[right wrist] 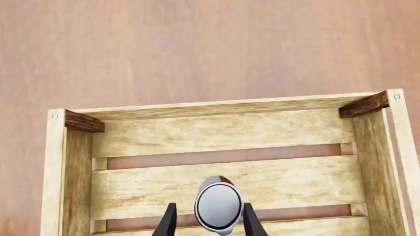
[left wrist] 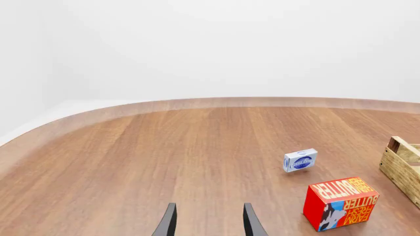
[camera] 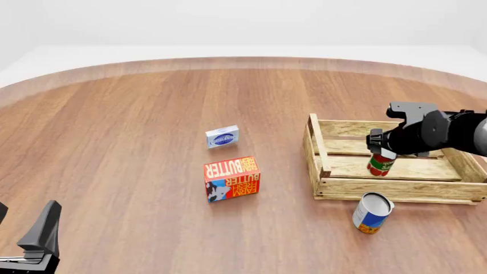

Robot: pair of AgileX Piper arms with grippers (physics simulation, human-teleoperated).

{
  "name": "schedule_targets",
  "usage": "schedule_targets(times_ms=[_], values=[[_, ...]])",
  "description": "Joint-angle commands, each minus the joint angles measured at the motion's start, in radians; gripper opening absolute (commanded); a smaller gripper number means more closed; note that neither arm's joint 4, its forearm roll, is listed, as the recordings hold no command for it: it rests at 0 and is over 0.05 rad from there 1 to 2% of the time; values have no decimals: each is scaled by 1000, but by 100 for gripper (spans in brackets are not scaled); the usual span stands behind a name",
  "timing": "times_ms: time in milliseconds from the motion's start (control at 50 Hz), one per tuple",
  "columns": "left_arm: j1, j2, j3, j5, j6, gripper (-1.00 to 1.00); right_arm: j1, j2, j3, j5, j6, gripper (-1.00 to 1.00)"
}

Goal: Pick up the tomato sauce, and put it in the wooden tray.

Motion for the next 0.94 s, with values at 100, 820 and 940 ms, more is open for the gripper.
schedule_targets(times_ms=[100, 820, 940], values=[[-20, 0, 0, 0, 0, 100, -25, -118, 18, 36, -17, 100], [-20, 0, 0, 0, 0, 100, 35, -537, 132, 134, 185, 100], [-20, 0, 0, 0, 0, 100, 38, -533, 128, 127, 173, 100]])
